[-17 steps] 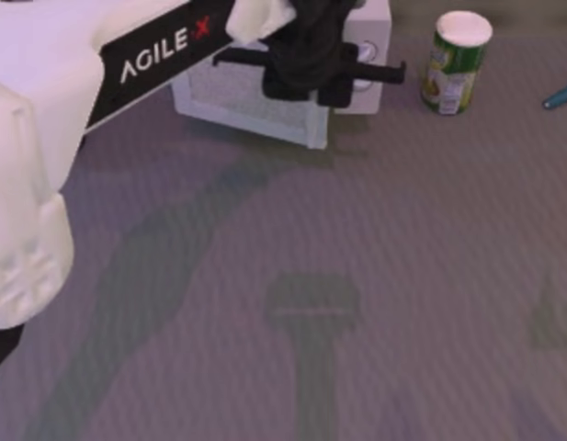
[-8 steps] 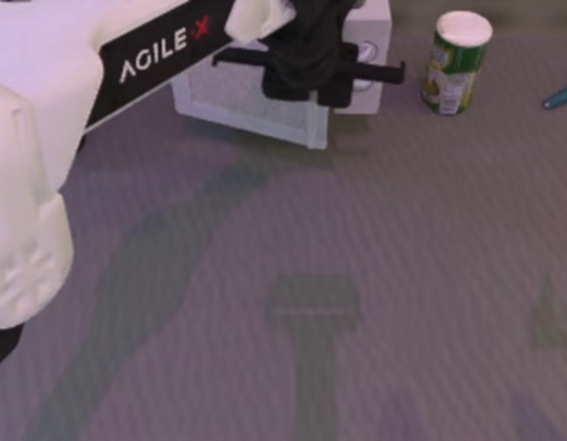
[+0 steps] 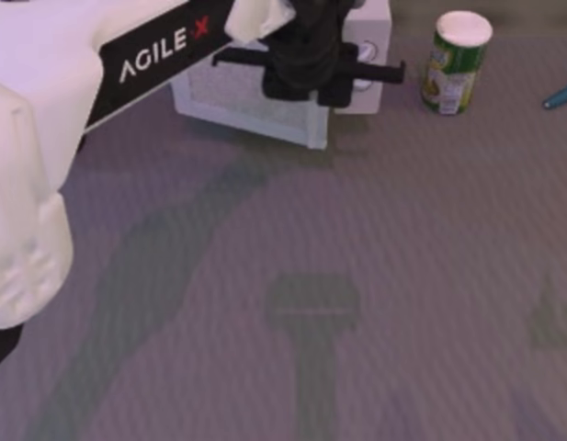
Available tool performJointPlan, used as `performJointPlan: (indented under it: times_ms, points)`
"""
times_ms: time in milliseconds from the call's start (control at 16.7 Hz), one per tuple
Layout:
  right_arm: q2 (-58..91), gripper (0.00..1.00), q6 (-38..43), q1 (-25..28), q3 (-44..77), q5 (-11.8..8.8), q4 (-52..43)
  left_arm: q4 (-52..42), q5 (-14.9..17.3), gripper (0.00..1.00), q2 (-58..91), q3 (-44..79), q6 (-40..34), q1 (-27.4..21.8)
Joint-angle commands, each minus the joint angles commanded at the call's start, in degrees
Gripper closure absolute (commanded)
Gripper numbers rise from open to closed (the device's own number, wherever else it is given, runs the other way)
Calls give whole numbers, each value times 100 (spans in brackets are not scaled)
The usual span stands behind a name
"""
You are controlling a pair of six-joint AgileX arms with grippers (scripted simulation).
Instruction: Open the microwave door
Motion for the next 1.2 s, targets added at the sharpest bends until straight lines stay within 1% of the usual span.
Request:
performJointPlan:
  times_ms: [180, 540, 1200]
  points:
    - [0, 0, 0, 0, 0, 0, 0, 128, 48, 100, -168, -223, 141, 42]
    - [0, 0, 0, 0, 0, 0, 0, 514, 301, 100, -661, -1024, 649, 139]
    - [0, 0, 0, 0, 0, 0, 0, 515, 302, 100, -662, -1026, 651, 140]
